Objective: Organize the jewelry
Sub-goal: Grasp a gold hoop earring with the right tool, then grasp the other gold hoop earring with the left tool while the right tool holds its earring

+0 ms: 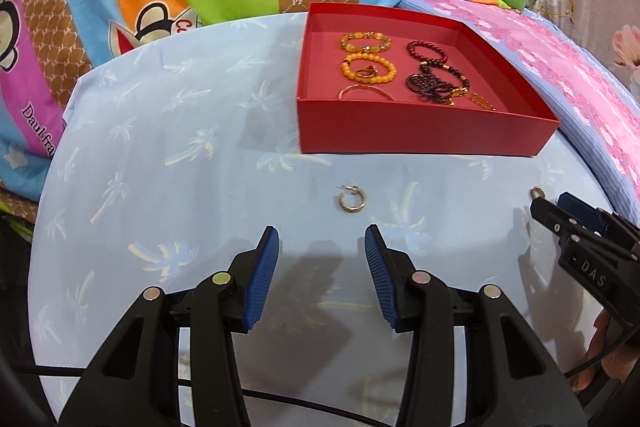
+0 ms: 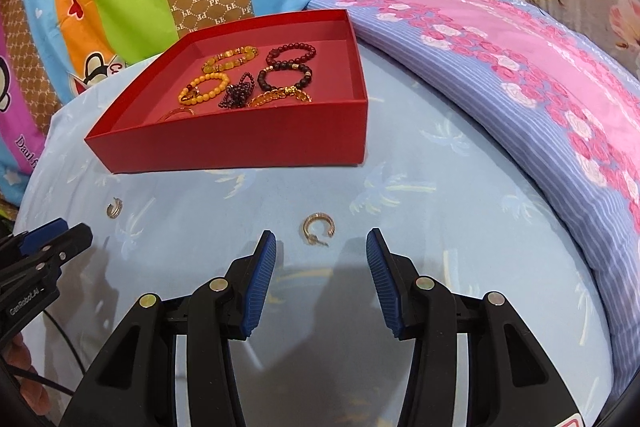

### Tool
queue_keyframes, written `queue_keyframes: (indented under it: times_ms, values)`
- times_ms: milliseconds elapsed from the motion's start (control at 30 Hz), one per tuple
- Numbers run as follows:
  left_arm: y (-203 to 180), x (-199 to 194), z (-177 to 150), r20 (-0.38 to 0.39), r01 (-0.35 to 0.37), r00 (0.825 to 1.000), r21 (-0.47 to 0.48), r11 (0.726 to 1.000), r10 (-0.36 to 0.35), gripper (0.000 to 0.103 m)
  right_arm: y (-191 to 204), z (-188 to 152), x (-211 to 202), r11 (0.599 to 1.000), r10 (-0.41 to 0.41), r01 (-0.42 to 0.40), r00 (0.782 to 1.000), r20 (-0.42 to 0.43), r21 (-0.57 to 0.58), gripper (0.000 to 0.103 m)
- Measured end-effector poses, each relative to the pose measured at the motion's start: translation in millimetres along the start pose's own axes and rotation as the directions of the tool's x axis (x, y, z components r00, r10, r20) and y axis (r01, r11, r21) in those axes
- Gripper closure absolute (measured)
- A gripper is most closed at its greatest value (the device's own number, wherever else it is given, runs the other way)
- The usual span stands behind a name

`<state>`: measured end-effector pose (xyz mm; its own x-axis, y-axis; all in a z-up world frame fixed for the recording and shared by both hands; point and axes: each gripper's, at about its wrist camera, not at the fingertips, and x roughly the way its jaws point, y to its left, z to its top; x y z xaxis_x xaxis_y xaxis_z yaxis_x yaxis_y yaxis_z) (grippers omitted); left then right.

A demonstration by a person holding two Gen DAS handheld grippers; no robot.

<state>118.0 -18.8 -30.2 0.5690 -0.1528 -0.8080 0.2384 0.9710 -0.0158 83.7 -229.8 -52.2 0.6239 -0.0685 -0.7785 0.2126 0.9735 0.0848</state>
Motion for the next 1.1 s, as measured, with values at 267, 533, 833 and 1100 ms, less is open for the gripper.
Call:
queue_keyframes:
  times_ms: [267,533,833,1100]
  values:
    - [3.2,4.2,3.7,-0.002,0.007,1.000,-0.001,1.000,-0.007,0.053,1.9,6.1,10.8,1.000,-0.002,0.002,1.000,-0.012,-0.002,0.076]
    - [-10.0,16.7,14.2,0.001,0.001,1.000,0.022,1.000,-0.001,0.051,1.7,6.1,10.8,1.000,0.005,-0.005,1.000,-0.012,-0.003,0.087]
    - [-10.9,34.1,18.0,-0.019,0.011,1.000,0.016,1.000,-0.011,0.067,1.3,1.3,4.5,1.000,0.024,-0.024,1.000,-0.010,0.010,0.087]
    - [-15.6,33.6,19.0,-0.014,0.019,1.000,0.045,0.999,-0.018,0.087,3.4,-1.3,-2.6,0.999,0.041,-0.041,0.999,-0.005,0.016,0.087]
